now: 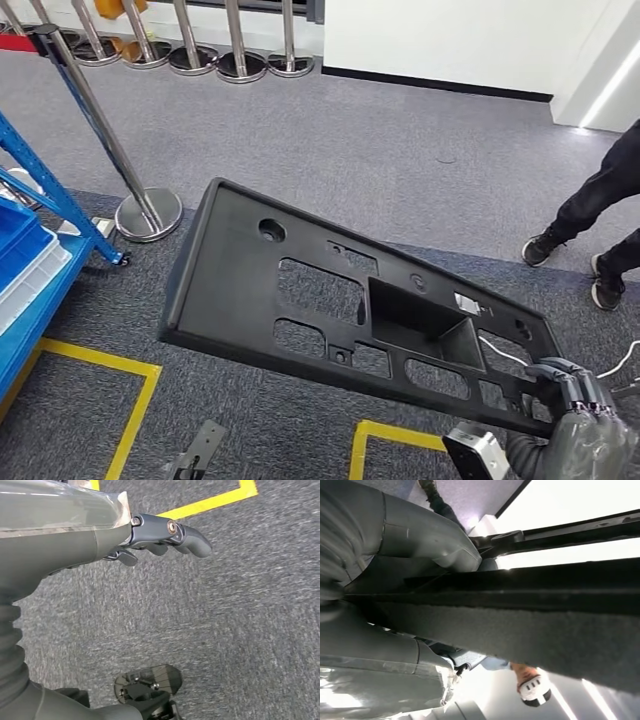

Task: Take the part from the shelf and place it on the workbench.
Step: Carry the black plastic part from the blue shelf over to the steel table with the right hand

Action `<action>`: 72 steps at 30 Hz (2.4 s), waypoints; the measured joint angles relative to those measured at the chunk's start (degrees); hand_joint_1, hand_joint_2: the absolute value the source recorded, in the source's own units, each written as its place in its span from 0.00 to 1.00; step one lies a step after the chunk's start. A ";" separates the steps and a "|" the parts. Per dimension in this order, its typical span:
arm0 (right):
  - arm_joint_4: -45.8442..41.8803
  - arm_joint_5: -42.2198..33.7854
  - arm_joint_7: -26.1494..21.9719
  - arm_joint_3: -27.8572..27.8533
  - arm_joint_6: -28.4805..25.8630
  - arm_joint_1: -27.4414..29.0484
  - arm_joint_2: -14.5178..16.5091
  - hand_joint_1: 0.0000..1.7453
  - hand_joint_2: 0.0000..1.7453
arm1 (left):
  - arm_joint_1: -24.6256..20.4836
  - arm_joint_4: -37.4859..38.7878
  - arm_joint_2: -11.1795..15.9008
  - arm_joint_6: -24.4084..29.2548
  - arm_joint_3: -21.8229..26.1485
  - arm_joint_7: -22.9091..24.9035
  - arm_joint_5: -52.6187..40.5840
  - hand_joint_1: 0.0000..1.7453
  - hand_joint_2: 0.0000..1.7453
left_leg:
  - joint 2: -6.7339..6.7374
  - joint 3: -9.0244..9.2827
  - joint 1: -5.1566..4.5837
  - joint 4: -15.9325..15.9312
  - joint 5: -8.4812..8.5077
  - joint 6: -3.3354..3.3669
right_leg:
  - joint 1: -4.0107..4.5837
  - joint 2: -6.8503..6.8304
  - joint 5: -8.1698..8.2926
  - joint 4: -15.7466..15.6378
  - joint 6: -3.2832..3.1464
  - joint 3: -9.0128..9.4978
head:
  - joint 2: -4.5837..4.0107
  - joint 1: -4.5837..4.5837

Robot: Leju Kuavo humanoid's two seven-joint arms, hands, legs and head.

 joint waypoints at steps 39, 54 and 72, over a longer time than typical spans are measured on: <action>0.01 0.28 0.21 -0.80 -0.07 0.16 0.30 1.00 1.00 | -0.09 0.00 -0.25 0.03 0.16 0.32 -0.82 0.00 1.00 | -2.20 -8.17 0.18 15.67 -6.84 -0.96 | 0.41 4.20 -0.29 -0.94 -2.87 0.84 | 0.00 -0.10; 0.02 0.56 0.28 -0.98 -0.09 0.55 0.40 1.00 1.00 | -0.03 0.00 -0.28 0.49 0.20 0.60 -1.17 0.00 1.00 | -2.81 -2.40 0.20 0.51 1.92 1.54 | -0.06 3.71 -8.15 14.35 0.33 -6.29 | 0.00 0.14; -0.06 0.17 0.22 -1.65 -0.09 0.86 0.73 1.00 1.00 | -0.13 0.00 -0.31 -0.34 0.21 1.31 -1.86 0.00 1.00 | -2.41 -9.46 0.16 17.45 -6.04 -0.84 | 0.57 5.21 -0.74 -0.78 -3.00 1.25 | 0.00 -0.06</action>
